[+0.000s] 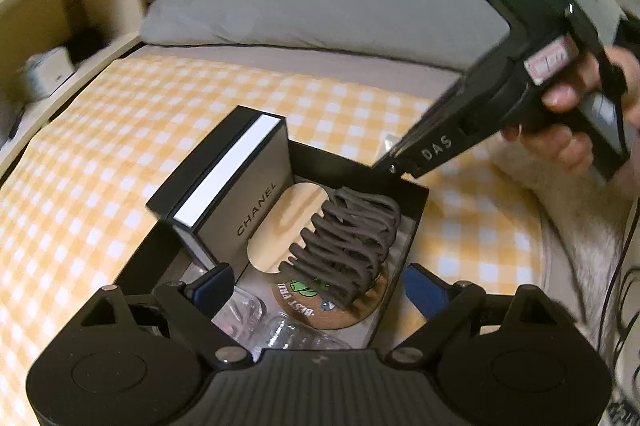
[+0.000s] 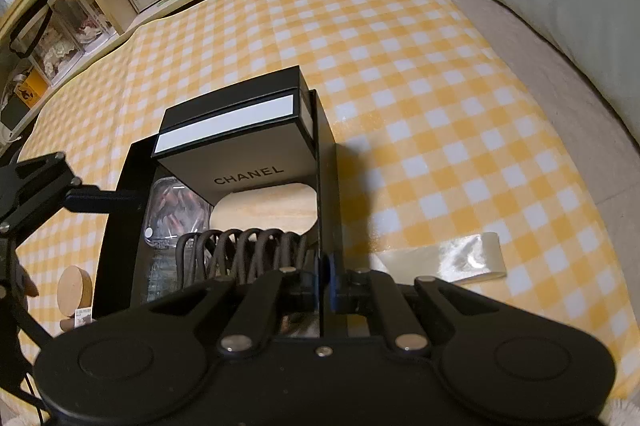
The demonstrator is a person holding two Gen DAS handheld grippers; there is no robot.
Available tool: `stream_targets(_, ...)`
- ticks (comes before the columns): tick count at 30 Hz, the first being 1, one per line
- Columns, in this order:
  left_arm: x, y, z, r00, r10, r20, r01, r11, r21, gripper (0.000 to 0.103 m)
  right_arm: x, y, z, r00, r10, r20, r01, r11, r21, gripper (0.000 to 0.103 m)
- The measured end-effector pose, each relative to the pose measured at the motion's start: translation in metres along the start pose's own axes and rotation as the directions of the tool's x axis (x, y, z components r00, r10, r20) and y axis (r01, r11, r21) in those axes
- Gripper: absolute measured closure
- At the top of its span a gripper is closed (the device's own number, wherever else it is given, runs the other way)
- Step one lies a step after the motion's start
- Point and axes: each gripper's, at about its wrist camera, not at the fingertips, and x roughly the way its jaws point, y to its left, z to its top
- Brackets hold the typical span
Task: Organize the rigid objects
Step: 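Carry the coiled spring into the black tray onto the wooden lid, release, then move the left gripper to the UV gel polish bottle and grasp it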
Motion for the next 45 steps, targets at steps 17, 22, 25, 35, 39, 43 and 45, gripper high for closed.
stream_targets(17,-0.068,-0.03,-0.018,0.988,0.106,0.114,-0.057,0.928,-0.367,0.002,0.0,0.0,-0.001,1.0,-0.004,0.01,0.004,1.0,-0.012,0.097)
stream_targets(22,-0.093,-0.045,-0.027,0.98,0.178,0.09,-0.124,0.898,-0.423,0.0,-0.001,0.0,-0.002,1.0,-0.001,0.014,0.001,1.0,-0.016,0.097)
stream_targets(25,-0.11,-0.052,-0.036,0.972,0.221,0.078,-0.161,0.872,-0.462,0.0,-0.001,0.0,-0.002,1.0,-0.002,0.015,0.002,1.0,-0.018,0.097)
stream_targets(35,-0.147,-0.051,-0.07,0.933,0.359,0.016,-0.281,0.758,-0.589,0.0,-0.001,0.004,-0.003,1.0,-0.015,0.021,0.016,0.999,-0.039,0.098)
stream_targets(39,-0.155,-0.044,-0.09,0.915,0.404,-0.012,-0.315,0.695,-0.646,0.0,-0.001,0.004,-0.003,1.0,-0.018,0.022,0.019,0.999,-0.042,0.098)
stream_targets(43,-0.159,-0.031,-0.113,0.891,0.452,-0.049,-0.341,0.595,-0.728,0.0,0.0,0.006,-0.003,0.999,-0.025,0.023,0.026,0.998,-0.051,0.098)
stream_targets(45,-0.158,-0.022,-0.124,0.879,0.469,-0.079,-0.359,0.546,-0.756,0.0,0.0,0.006,-0.003,0.999,-0.026,0.023,0.028,0.998,-0.053,0.098)
